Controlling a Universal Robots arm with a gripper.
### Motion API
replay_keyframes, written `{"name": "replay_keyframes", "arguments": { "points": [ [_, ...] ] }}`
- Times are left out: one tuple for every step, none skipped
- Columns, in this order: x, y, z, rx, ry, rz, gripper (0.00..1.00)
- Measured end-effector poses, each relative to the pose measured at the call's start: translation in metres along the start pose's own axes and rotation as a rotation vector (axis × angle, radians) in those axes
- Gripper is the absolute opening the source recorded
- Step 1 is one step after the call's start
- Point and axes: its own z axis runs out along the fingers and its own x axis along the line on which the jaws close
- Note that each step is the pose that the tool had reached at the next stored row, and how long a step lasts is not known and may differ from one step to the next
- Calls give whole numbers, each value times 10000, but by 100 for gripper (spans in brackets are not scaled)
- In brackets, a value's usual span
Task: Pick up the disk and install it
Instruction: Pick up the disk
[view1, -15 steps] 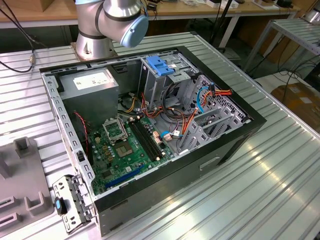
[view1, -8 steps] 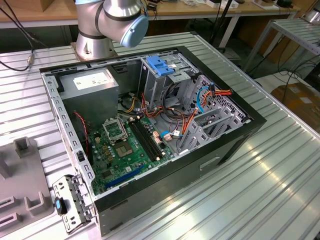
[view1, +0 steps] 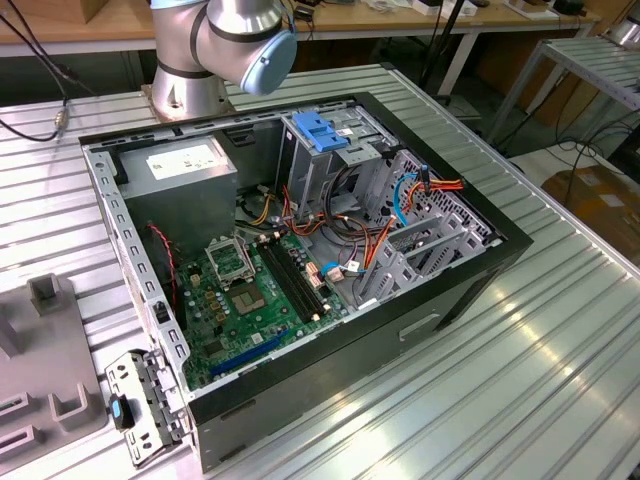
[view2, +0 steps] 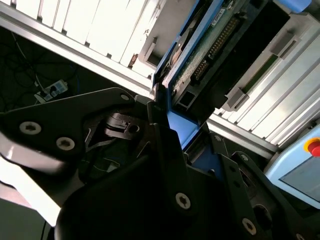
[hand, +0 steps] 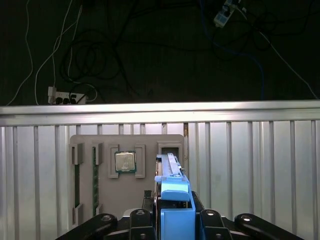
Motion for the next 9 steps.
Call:
{"name": "replay_keyframes", "arguments": {
  "points": [
    [0,0,0,1,0,0,37],
    [0,0,-1,0,0,0,37],
    [0,0,-2,0,0,0,37],
    [0,0,-2,0,0,0,37],
    [0,0,-2,0,0,0,37],
    [0,0,-4,0,0,0,37],
    [0,0,-9,-3,2,0,37],
    [0,0,-15,-2,1,0,37],
    [1,0,-35,-2,1,0,37]
  ]
}}
